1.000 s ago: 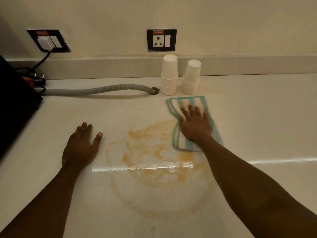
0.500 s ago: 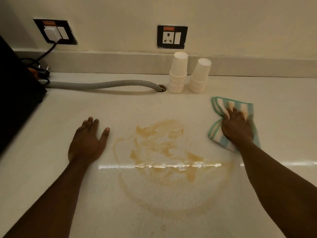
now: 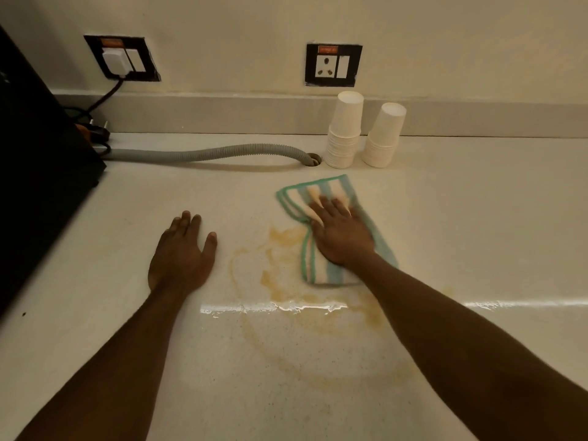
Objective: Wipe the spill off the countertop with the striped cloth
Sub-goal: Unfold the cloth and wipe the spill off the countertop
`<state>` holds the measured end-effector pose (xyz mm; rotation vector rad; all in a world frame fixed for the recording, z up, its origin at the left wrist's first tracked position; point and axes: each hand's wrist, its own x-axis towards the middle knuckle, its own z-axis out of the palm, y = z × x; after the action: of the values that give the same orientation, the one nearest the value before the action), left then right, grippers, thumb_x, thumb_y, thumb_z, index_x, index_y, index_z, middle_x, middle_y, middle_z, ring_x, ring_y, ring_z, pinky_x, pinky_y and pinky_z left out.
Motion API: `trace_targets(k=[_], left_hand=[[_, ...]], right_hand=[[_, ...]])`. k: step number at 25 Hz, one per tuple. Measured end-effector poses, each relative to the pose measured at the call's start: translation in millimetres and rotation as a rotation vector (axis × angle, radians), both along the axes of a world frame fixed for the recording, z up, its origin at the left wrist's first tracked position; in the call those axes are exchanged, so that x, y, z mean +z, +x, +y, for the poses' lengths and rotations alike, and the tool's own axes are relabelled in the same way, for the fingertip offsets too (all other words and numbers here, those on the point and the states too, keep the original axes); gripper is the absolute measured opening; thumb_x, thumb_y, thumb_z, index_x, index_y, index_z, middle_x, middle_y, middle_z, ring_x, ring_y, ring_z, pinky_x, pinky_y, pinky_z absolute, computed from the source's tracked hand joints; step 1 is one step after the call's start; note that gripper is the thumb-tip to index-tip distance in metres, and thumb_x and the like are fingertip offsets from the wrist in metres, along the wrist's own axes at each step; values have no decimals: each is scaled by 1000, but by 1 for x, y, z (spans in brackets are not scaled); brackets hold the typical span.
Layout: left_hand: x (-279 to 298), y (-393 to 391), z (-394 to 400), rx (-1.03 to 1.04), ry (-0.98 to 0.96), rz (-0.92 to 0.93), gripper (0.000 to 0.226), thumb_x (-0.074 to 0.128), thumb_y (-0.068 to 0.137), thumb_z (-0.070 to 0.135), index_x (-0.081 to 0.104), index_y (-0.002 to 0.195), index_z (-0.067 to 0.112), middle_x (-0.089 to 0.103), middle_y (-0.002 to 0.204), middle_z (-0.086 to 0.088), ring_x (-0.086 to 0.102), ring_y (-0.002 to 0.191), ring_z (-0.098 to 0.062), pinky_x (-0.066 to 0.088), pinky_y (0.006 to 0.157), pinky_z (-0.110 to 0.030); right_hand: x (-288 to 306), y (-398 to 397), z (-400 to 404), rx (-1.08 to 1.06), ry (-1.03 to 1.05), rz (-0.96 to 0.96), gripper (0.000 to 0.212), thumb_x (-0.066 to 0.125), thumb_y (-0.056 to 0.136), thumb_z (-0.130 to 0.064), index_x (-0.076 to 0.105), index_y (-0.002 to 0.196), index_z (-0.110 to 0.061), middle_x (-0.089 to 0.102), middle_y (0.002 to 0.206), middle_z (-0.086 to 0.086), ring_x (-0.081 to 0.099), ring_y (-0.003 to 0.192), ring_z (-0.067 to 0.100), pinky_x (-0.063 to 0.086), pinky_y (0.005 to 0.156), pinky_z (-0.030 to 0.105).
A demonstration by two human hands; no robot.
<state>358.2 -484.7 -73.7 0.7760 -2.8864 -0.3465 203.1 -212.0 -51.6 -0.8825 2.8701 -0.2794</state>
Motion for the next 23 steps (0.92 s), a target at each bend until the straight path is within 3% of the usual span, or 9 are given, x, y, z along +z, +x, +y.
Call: trace_targets(k=[3,7,11,17,21,23], left_hand=[[2,3,-2,12,-5,-1,70,19,95,57,19,153,17,13,163,-3,10,150,-18,9,120,-35],[6,6,-2,40,-8,14,74,18,93,59,21,153,17,15,163,-3,12,149,-19,11,120,-36],[7,3,1,70,-21,-7,71,21,94,58,19,153,18,14,163,-3,12,149,-19,9,119,-35],[10,4,3,58,-13,-13,68,24,96,55,21,153,18,14,163,-3,12,149,-19,10,120,-34],[12,6,2,49,-9,-16,68,22,96,54,18,154,18,11,163,-2,9,150,-17,7,119,-32],[12,7,1,45,-13,-26,68,20,97,54,16,154,18,10,163,-2,8,150,-17,6,120,-31]], right_hand=[[3,-13,47,77,-14,49,51,18,102,-44,16,152,-35,16,162,-5,14,149,18,11,119,45],[2,-50,116,-279,17,125,52,21,102,-40,19,153,-30,20,161,-1,19,148,24,12,119,52],[0,-61,74,-576,-9,-9,57,13,97,-47,14,152,-30,9,163,1,8,149,28,5,118,54],[6,-9,-34,-155,37,-17,55,13,100,-46,11,153,-32,4,163,-4,5,150,22,3,119,51],[8,17,-10,246,26,15,52,16,101,-48,13,152,-38,9,163,-9,8,149,17,7,120,48],[6,8,17,303,13,41,51,18,101,-48,13,151,-41,12,162,-11,10,149,15,8,120,46]])
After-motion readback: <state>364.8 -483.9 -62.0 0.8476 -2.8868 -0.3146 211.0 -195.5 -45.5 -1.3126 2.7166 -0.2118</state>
